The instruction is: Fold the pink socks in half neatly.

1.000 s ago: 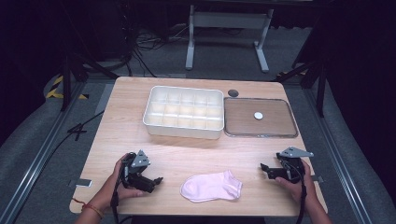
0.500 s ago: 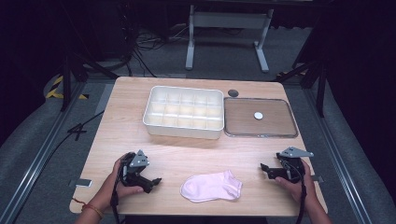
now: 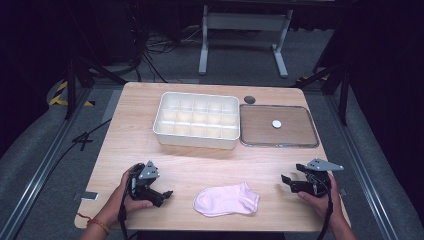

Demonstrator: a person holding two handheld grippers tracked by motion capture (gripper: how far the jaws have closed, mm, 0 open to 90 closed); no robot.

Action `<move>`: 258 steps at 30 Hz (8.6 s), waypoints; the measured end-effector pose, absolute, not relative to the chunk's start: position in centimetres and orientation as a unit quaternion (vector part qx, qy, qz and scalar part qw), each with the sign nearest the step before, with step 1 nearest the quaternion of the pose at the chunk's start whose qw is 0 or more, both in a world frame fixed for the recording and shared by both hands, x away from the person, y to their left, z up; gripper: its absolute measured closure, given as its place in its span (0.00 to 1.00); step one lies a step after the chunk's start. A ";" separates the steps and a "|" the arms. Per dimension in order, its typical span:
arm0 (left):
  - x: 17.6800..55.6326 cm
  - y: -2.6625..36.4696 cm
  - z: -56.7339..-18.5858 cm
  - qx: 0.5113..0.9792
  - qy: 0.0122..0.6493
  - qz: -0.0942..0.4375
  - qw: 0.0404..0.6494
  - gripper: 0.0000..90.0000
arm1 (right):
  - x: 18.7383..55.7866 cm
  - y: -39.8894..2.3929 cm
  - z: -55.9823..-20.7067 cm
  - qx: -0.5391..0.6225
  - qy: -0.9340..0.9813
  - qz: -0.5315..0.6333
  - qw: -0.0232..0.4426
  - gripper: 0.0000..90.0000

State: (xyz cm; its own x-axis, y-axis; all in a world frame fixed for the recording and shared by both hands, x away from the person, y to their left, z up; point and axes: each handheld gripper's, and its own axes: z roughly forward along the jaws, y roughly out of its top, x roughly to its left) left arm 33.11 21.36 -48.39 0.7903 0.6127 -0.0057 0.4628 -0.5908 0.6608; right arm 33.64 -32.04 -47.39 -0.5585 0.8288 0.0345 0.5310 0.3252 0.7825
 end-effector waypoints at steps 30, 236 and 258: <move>33.0 21.3 -48.4 0.883 0.309 0.110 0.335 0.00 | 31.4 -27.4 -44.7 0.329 0.817 0.437 0.182 0.44; 30.8 10.9 -45.3 0.845 0.288 0.053 0.447 0.90 | 31.5 -10.1 -47.9 0.197 0.885 0.413 0.083 0.93; 30.9 10.6 -45.3 0.854 0.281 0.062 0.433 0.90 | 32.7 -16.5 -46.5 0.219 0.895 0.373 0.106 0.89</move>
